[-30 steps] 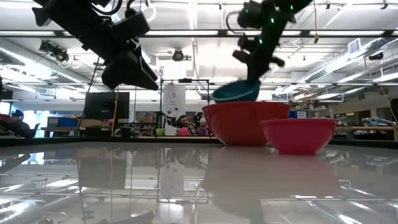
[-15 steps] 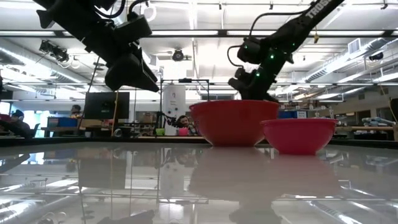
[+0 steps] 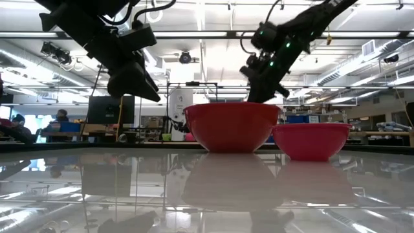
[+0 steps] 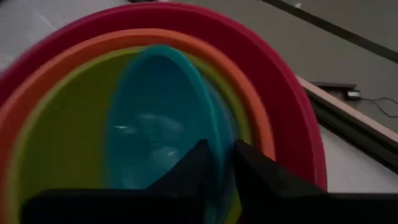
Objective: Nest bowls inside each other
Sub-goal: Stack the blue bowl on top of the green bowl
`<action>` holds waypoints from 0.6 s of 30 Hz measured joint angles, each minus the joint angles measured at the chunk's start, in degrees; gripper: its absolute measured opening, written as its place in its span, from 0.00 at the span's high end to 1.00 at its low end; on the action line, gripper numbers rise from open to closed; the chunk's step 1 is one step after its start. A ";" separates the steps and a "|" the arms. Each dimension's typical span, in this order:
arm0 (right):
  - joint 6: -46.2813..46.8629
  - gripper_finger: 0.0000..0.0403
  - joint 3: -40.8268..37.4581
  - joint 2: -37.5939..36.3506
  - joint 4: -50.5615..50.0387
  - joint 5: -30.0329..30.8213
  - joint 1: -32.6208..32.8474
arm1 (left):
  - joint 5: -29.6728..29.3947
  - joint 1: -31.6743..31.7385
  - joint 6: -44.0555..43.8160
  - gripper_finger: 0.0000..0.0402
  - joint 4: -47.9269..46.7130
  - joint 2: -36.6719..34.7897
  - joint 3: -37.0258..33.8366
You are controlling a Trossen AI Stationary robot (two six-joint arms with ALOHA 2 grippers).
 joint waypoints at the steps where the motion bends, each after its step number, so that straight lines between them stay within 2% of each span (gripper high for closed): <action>1: -0.26 0.77 0.00 -1.24 -1.17 -0.42 0.14 | -0.01 0.13 -0.19 0.42 -0.16 0.00 0.00; 8: -0.30 0.63 0.02 -9.62 -8.24 -0.43 1.91 | -0.01 0.46 -0.99 0.42 0.17 0.00 0.00; 11: 0.39 0.61 0.06 -13.18 -16.14 -1.98 3.82 | -0.01 0.46 -2.19 0.42 -0.35 0.00 0.00; 15: 4.19 0.61 -1.28 -15.72 -33.51 -3.46 10.41 | 1.46 0.26 -3.11 0.42 -2.75 0.00 -0.01; 18: 10.18 0.62 -5.65 -17.43 -36.97 -1.86 17.18 | 2.46 0.55 -3.28 0.42 -2.95 0.00 -0.02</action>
